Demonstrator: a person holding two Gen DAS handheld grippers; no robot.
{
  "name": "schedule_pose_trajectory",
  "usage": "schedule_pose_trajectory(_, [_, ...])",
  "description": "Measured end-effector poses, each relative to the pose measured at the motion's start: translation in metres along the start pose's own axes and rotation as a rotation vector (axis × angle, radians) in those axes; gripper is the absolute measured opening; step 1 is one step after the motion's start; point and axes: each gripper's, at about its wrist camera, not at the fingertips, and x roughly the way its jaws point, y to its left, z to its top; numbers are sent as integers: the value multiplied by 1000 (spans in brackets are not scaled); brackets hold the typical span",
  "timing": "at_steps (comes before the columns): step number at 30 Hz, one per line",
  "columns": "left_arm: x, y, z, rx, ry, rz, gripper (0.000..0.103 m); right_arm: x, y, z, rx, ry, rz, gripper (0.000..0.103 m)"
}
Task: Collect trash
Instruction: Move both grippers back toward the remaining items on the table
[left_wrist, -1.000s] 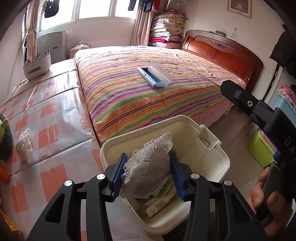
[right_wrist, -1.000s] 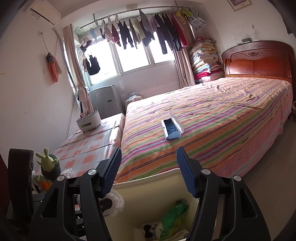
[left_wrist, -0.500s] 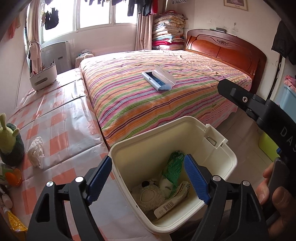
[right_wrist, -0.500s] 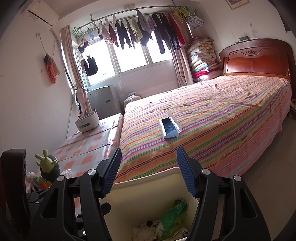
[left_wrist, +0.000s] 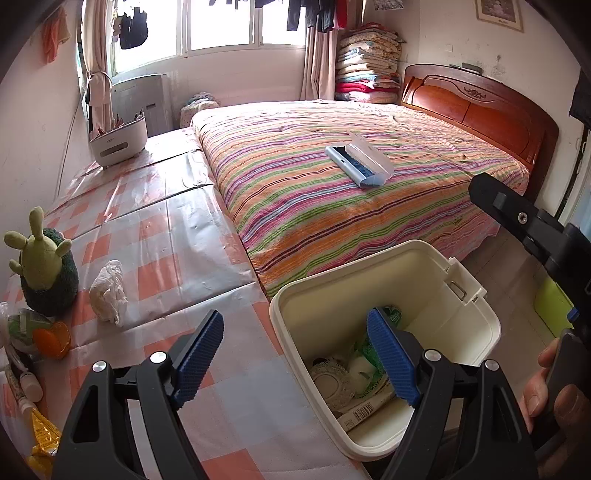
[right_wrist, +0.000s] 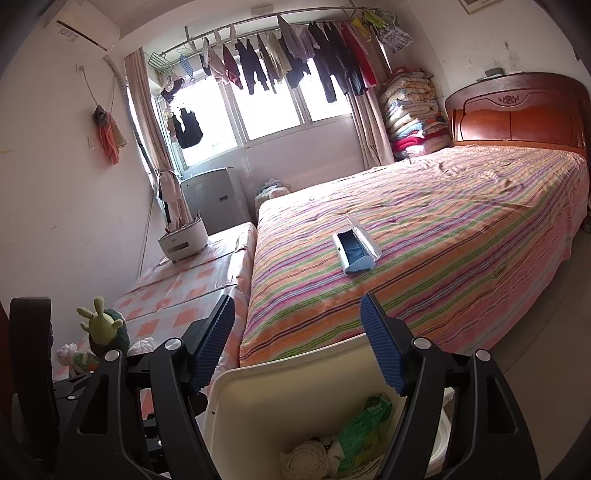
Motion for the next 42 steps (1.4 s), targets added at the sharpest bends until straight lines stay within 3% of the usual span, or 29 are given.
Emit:
schedule_pose_trajectory(8, [-9, 26, 3, -55, -11, 36, 78, 13, 24, 2, -3, 14, 57, 78])
schedule_pose_trajectory(16, [-20, 65, 0, -118, -21, 98, 78, 34, 60, -8, -41, 68, 130, 97])
schedule_pose_trajectory(32, [-43, 164, -18, -268, -4, 229, 78, 77, 137, -27, -134, 164, 227, 97])
schedule_pose_trajectory(42, [-61, 231, -32, -354, -9, 344, 78, 108, 192, -31, -183, 212, 339, 97])
